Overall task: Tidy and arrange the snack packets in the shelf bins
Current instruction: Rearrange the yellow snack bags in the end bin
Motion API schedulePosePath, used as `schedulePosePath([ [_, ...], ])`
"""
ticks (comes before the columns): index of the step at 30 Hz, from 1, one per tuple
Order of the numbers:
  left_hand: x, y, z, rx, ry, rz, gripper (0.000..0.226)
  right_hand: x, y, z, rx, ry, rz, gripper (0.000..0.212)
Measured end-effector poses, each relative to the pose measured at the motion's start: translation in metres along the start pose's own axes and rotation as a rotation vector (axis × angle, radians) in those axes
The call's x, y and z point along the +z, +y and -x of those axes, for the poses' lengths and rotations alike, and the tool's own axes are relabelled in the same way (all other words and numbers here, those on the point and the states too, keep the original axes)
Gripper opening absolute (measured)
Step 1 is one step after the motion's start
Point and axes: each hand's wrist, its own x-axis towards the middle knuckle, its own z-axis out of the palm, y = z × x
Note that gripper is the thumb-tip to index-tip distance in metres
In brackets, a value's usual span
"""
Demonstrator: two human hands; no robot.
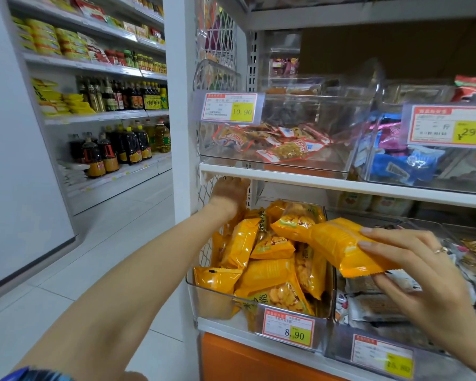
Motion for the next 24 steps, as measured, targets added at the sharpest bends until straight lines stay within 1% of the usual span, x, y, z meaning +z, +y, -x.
schedulePosePath([
  [1, -0.002, -0.001, 0.003, -0.017, -0.028, 0.011, 0.061, -0.001, 0.0, 0.0, 0.003, -0.002, -0.004, 0.039],
  [2, -0.003, -0.002, 0.009, -0.023, -0.06, 0.006, 0.057, -0.001, 0.0, 0.0, 0.006, -0.002, -0.007, 0.039],
  [5, 0.001, -0.007, 0.024, 0.025, -0.108, -0.149, 0.027, -0.003, -0.002, -0.002, 0.016, 0.007, -0.016, 0.039],
  [7, 0.0, -0.01, 0.025, 0.028, -0.113, -0.184, 0.021, -0.004, -0.004, -0.004, 0.014, 0.022, -0.014, 0.038],
  [9, 0.0, -0.009, 0.024, 0.024, -0.117, -0.167, 0.025, -0.006, -0.004, -0.004, 0.01, 0.036, -0.006, 0.037],
  [12, 0.004, -0.007, 0.019, 0.006, -0.154, -0.149, 0.043, -0.006, -0.004, -0.003, 0.018, 0.031, 0.0, 0.037],
  [14, 0.0, -0.007, 0.011, 0.007, -0.199, -0.121, 0.046, -0.006, -0.003, -0.003, 0.024, 0.021, 0.009, 0.038],
  [15, -0.003, -0.007, 0.006, 0.029, -0.229, -0.05, 0.045, -0.006, -0.002, -0.002, 0.026, 0.018, 0.01, 0.039],
  [16, -0.008, -0.005, 0.001, 0.061, -0.277, 0.06, 0.048, -0.006, -0.002, -0.002, 0.028, 0.017, 0.009, 0.039],
  [18, -0.016, 0.002, -0.003, 0.119, -0.407, 0.239, 0.06, -0.006, -0.002, -0.002, 0.035, 0.017, 0.008, 0.039],
  [20, -0.017, 0.009, -0.004, 0.139, -0.517, 0.296, 0.062, -0.005, -0.003, -0.002, 0.039, 0.022, 0.008, 0.035],
  [22, -0.01, 0.012, -0.008, 0.118, -0.605, 0.323, 0.062, -0.005, -0.004, -0.003, 0.046, 0.039, 0.016, 0.032],
  [24, -0.008, 0.012, -0.012, 0.111, -0.667, 0.347, 0.061, -0.005, -0.003, -0.004, 0.047, 0.055, 0.032, 0.032],
])
